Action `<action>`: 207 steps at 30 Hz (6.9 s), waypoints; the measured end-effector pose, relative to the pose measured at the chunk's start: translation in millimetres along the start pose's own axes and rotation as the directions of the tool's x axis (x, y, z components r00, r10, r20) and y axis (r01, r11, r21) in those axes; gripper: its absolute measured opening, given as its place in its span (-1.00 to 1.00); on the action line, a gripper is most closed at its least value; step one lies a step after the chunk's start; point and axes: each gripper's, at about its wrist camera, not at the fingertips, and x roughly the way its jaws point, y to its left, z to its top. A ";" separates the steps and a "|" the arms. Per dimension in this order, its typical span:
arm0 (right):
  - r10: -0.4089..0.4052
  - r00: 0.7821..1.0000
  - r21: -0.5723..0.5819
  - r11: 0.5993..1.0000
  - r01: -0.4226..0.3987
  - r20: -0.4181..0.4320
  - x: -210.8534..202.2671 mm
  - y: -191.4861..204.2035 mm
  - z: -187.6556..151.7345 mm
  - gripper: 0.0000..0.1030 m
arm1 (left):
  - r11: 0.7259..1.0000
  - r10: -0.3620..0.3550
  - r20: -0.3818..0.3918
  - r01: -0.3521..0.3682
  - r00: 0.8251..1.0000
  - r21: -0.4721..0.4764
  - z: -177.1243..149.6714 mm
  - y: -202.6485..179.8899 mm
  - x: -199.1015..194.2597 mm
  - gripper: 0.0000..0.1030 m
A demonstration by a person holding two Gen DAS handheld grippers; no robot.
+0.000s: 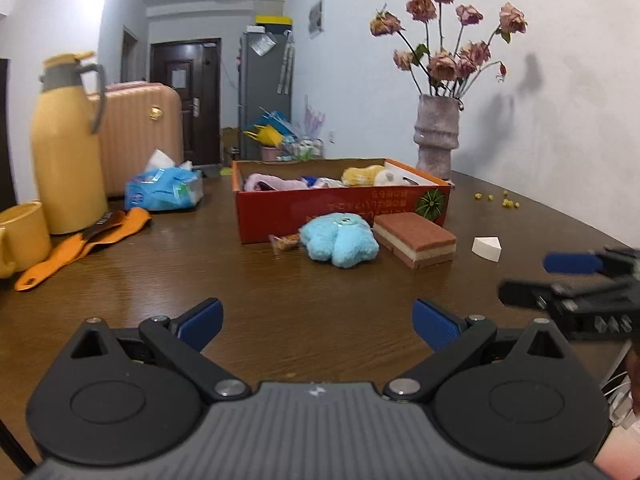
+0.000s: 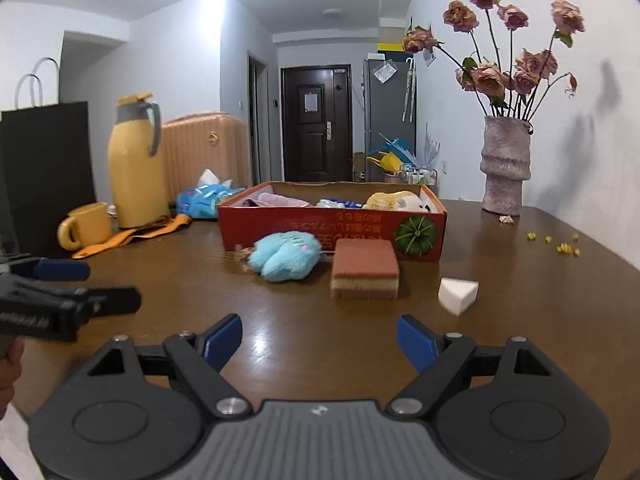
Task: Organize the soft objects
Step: 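Move both grippers back over the table toward the orange sponge block, then grasp the orange sponge block between both grippers, then carry the sponge block into the red box and open both grippers, then withdraw both grippers from the box back over the table, then grasp the white triangular sponge with the right gripper while the left grasps the snack packet, then carry the white sponge with the right gripper while the left carries the packet, release both in box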
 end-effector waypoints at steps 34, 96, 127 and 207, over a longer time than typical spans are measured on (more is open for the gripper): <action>0.073 0.991 -0.081 0.993 -0.082 -0.116 9.2 -44.1 -20.2 0.57 | 0.964 -0.243 -0.229 0.208 0.943 -0.163 14.2 -45.4 71.0 0.18; 0.069 0.963 0.155 0.987 -0.029 -0.259 278.7 -153.5 153.9 -0.20 | 0.882 -0.380 -0.301 0.245 0.875 -0.402 158.3 -11.0 346.4 -0.40; 0.134 0.985 -0.077 0.989 -0.126 0.112 17.0 -58.2 133.9 0.34 | 0.956 0.293 0.120 -0.288 0.949 -0.055 91.2 20.2 8.6 0.79; 0.057 0.997 0.081 0.995 -0.052 -0.057 -22.4 -40.5 18.3 -0.43 | 0.990 -0.059 -0.089 0.047 0.994 -0.129 48.0 15.8 2.9 -0.71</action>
